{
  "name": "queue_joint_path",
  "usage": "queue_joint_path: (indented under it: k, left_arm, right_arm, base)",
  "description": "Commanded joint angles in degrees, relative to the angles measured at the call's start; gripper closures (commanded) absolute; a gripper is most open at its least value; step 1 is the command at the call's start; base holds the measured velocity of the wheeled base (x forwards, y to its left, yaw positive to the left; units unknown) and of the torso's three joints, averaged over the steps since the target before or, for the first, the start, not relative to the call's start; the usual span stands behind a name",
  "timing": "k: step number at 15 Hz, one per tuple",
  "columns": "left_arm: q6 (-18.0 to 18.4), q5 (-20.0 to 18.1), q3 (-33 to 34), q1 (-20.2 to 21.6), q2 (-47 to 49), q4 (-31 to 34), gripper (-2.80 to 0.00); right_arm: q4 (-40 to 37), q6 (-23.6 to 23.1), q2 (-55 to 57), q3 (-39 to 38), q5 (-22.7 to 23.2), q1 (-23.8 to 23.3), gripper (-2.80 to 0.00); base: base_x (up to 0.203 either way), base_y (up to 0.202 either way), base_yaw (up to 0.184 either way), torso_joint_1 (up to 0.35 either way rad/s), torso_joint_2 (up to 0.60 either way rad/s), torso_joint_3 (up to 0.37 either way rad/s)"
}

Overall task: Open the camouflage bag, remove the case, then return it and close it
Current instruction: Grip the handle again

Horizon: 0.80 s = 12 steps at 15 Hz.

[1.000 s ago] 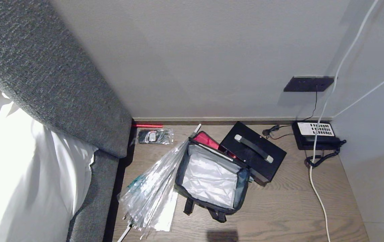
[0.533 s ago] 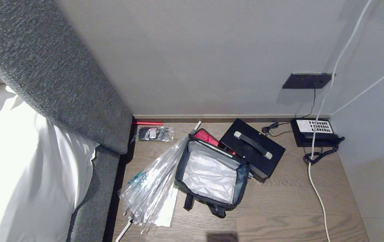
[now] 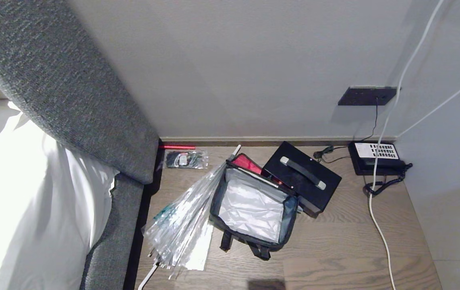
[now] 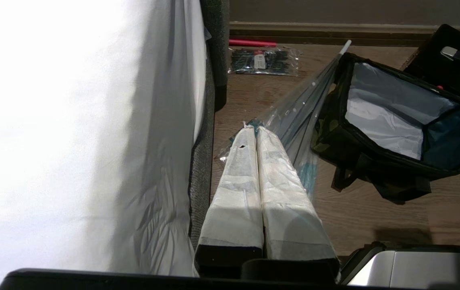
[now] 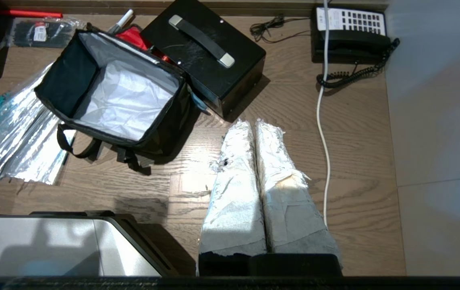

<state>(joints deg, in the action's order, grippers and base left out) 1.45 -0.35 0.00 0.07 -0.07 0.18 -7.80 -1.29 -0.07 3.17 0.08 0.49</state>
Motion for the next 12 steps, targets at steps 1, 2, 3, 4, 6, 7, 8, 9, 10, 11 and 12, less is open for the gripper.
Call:
queue_joint_path:
  k: [1,2,3,4,6,7,8,9,10,11,12]
  left_arm:
    - [-0.1,0.0,0.0,0.0,0.1,0.0,0.0]
    - [-0.1,0.0,0.0,0.0,0.1,0.0,0.0]
    - [-0.1,0.0,0.0,0.0,0.1,0.0,0.0]
    - [-0.1,0.0,0.0,0.0,0.1,0.0,0.0]
    - [-0.1,0.0,0.0,0.0,0.1,0.0,0.0]
    - [-0.1,0.0,0.0,0.0,0.1,0.0,0.0]
    - [-0.1,0.0,0.0,0.0,0.1,0.0,0.0]
    - [-0.1,0.0,0.0,0.0,0.1,0.0,0.0]
    - [-0.1,-0.1,0.0,0.0,0.1,0.0,0.0]
    - [-0.1,0.0,0.0,0.0,0.1,0.0,0.0]
    - [-0.1,0.0,0.0,0.0,0.1,0.0,0.0]
  right_arm:
    - [-0.1,0.0,-1.7,0.0,0.0,0.0,0.0]
    - [0.0,0.0,-1.7,0.0,0.0,0.0,0.0]
    - [0.0,0.0,-1.7,0.0,0.0,0.0,0.0]
    - [-0.1,0.0,-1.7,0.0,0.0,0.0,0.0]
    - [-0.1,0.0,-1.7,0.0,0.0,0.0,0.0]
    - [0.0,0.0,-1.7,0.0,0.0,0.0,0.0]
    - [0.0,0.0,-1.7,0.0,0.0,0.0,0.0]
    - [-0.1,0.0,-1.7,0.0,0.0,0.0,0.0]
    - [-0.1,0.0,-1.7,0.0,0.0,0.0,0.0]
    - [-0.1,0.0,-1.7,0.0,0.0,0.0,0.0]
    - [-0.1,0.0,-1.7,0.0,0.0,0.0,0.0]
  base:
    - [0.0,0.0,0.0,0.0,0.0,0.0]
    - [0.0,0.0,0.0,0.0,0.0,0.0]
    - [0.0,0.0,0.0,0.0,0.0,0.0]
    - [0.0,0.0,0.0,0.0,0.0,0.0]
    - [0.0,0.0,0.0,0.0,0.0,0.0]
    - [0.0,0.0,0.0,0.0,0.0,0.0]
    - [0.0,0.0,0.0,0.0,0.0,0.0]
    - [0.0,0.0,0.0,0.0,0.0,0.0]
    - [0.0,0.0,0.0,0.0,0.0,0.0]
    - [0.0,0.0,0.0,0.0,0.0,0.0]
    - [0.0,0.0,0.0,0.0,0.0,0.0]
